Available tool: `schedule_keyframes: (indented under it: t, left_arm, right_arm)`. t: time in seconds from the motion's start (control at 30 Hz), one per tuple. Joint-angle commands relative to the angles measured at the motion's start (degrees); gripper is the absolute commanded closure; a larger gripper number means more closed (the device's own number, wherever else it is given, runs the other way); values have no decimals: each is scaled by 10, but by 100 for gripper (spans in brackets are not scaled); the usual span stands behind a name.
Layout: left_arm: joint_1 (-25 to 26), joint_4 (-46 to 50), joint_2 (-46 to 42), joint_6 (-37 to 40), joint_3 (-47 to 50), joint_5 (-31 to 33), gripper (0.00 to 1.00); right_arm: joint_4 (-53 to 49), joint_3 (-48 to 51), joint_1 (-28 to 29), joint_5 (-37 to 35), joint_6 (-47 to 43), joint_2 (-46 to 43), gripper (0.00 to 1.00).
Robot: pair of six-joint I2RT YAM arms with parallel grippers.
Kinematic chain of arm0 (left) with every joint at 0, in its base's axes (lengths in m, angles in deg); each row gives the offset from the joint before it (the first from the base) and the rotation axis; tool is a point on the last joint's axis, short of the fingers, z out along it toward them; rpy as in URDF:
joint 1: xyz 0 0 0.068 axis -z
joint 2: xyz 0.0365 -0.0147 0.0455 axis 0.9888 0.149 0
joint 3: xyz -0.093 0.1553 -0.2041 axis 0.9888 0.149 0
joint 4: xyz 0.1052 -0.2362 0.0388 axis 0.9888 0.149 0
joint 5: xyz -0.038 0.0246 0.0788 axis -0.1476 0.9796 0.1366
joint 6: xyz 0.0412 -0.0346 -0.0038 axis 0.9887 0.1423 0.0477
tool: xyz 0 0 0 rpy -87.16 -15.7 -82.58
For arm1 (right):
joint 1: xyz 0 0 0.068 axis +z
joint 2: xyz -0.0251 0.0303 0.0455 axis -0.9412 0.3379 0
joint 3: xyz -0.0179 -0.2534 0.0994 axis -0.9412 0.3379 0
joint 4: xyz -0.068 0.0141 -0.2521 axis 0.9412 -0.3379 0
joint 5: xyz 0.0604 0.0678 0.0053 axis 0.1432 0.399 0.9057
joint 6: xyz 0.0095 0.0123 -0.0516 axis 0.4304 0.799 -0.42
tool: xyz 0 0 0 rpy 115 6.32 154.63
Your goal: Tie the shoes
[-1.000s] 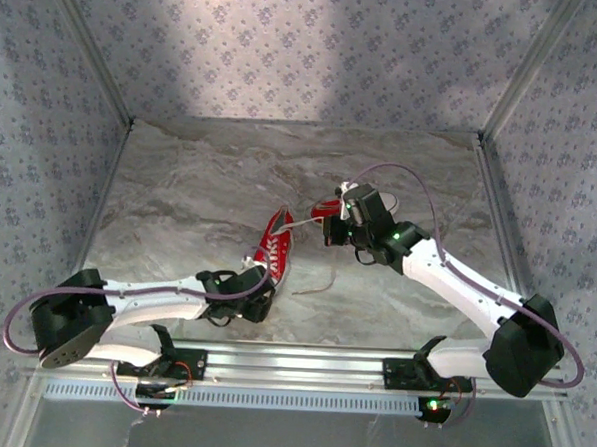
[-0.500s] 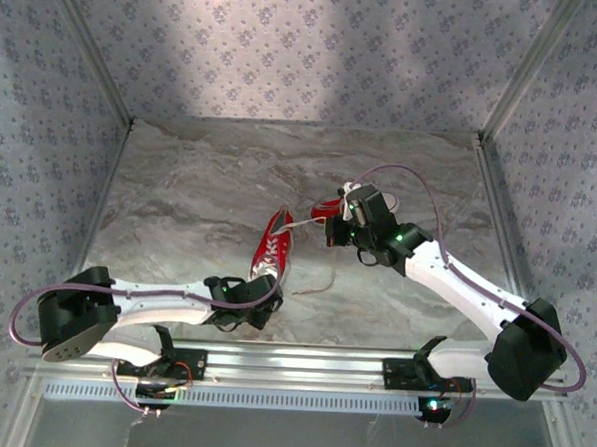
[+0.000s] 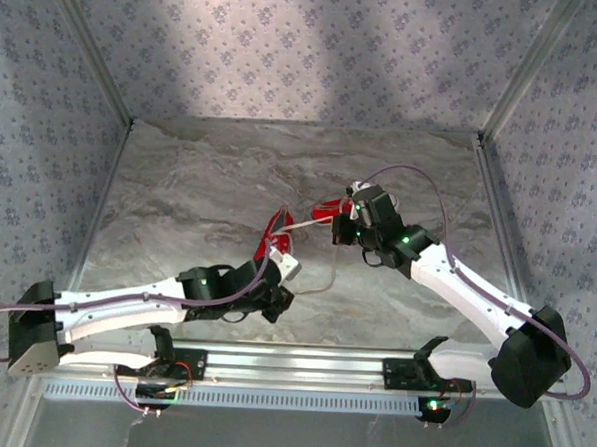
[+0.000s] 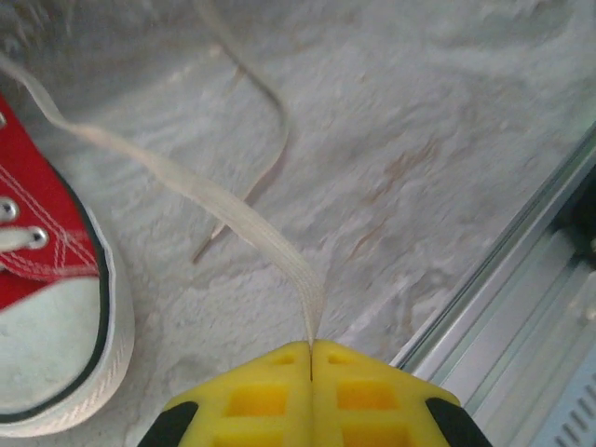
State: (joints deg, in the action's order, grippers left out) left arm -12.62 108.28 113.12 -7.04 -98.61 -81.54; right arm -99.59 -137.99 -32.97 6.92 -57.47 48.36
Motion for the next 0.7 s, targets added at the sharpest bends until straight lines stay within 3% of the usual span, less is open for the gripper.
schedule_keyframes:
  t: [0.0,0.27,0.67]
  left_arm:
    - [-29,41,-34,12,-36,50,100]
    - [-106,98,-154,31,-109,125,100]
    - [-207,253,-188,20,-229,363,100]
  right_arm:
    - [-17,0,-5,-8,12,-15,100]
    - [-29,-27,-5,7,-11,-9,100]
    - [-24,-41,5,3,-23,18,100]
